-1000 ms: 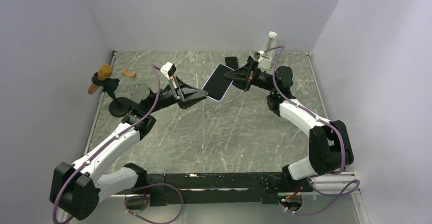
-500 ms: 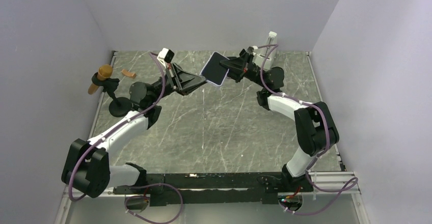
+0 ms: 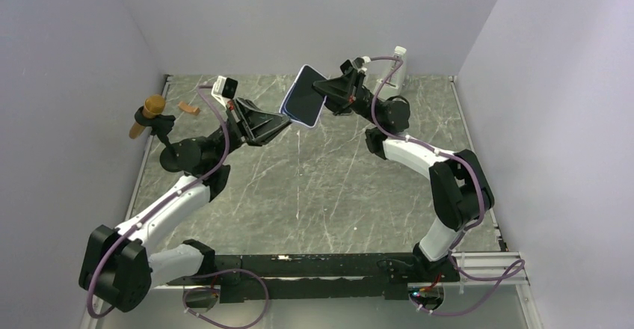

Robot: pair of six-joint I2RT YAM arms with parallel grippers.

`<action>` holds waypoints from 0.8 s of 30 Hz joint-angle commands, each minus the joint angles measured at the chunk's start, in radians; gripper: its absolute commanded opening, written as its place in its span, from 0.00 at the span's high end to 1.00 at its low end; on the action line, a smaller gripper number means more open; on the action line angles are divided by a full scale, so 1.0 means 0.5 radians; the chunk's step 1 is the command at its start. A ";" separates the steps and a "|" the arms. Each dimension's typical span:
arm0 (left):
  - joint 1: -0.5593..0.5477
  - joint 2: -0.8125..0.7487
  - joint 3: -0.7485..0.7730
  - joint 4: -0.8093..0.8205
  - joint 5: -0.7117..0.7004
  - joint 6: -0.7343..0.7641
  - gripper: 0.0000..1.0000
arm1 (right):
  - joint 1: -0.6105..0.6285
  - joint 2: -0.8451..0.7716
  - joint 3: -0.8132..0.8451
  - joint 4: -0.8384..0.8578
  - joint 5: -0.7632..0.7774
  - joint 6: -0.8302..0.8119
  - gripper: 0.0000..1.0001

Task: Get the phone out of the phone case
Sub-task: Remove the phone case from the phone.

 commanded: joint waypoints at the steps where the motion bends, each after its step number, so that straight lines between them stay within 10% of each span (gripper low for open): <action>1: -0.079 -0.075 -0.029 -0.465 -0.108 0.077 1.00 | 0.248 0.029 0.136 0.179 -0.195 0.234 1.00; 7: -0.077 -0.270 -0.117 -1.257 -0.144 0.336 1.00 | 0.299 -0.016 0.179 0.135 -0.067 0.269 1.00; 15: -0.062 -0.252 0.376 -3.181 -0.430 1.046 1.00 | 0.377 -0.068 0.256 -0.039 -0.070 0.145 1.00; 24: 0.001 -0.147 0.620 -3.746 -0.974 1.454 1.00 | 0.389 -0.196 0.095 -0.257 -0.084 0.019 1.00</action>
